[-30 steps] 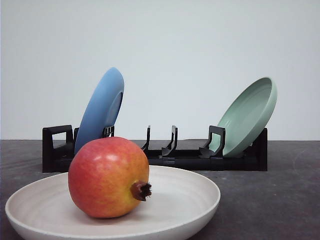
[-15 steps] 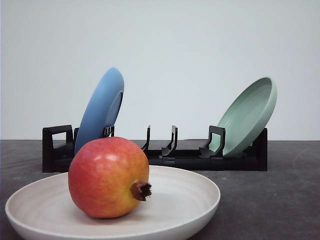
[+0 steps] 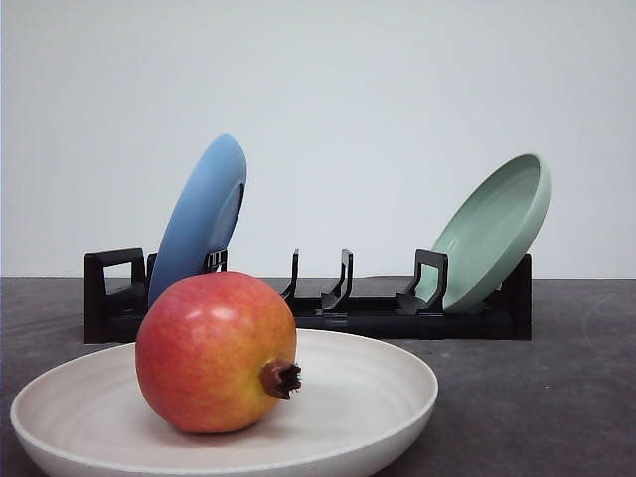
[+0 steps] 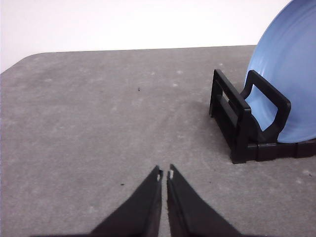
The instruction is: Place pomegranate in white plate
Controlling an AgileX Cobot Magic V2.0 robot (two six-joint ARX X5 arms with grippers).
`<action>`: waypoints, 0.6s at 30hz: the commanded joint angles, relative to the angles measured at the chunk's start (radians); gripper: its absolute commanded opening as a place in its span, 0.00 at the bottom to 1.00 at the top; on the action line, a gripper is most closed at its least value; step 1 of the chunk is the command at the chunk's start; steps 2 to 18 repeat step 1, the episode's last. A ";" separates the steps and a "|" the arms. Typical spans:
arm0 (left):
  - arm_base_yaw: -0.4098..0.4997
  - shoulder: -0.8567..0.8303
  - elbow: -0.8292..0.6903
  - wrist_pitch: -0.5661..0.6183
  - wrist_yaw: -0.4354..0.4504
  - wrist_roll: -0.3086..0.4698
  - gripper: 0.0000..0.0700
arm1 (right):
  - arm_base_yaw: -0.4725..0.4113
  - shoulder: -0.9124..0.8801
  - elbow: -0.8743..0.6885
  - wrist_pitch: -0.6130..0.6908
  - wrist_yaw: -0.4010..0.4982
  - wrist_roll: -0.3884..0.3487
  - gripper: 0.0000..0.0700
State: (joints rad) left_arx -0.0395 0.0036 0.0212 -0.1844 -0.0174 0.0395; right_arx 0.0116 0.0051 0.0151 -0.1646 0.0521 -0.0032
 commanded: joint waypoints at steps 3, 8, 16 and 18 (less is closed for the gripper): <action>0.002 -0.001 -0.010 -0.005 0.007 -0.002 0.00 | 0.001 -0.002 -0.004 0.007 0.000 0.004 0.05; 0.002 -0.001 -0.010 -0.005 0.007 -0.002 0.00 | 0.001 -0.002 -0.004 0.007 0.000 0.004 0.05; 0.002 -0.001 -0.010 -0.005 0.007 -0.002 0.00 | 0.001 -0.002 -0.004 0.007 0.000 0.004 0.05; 0.002 -0.001 -0.010 -0.005 0.007 -0.002 0.00 | 0.001 -0.002 -0.004 0.007 0.000 0.004 0.05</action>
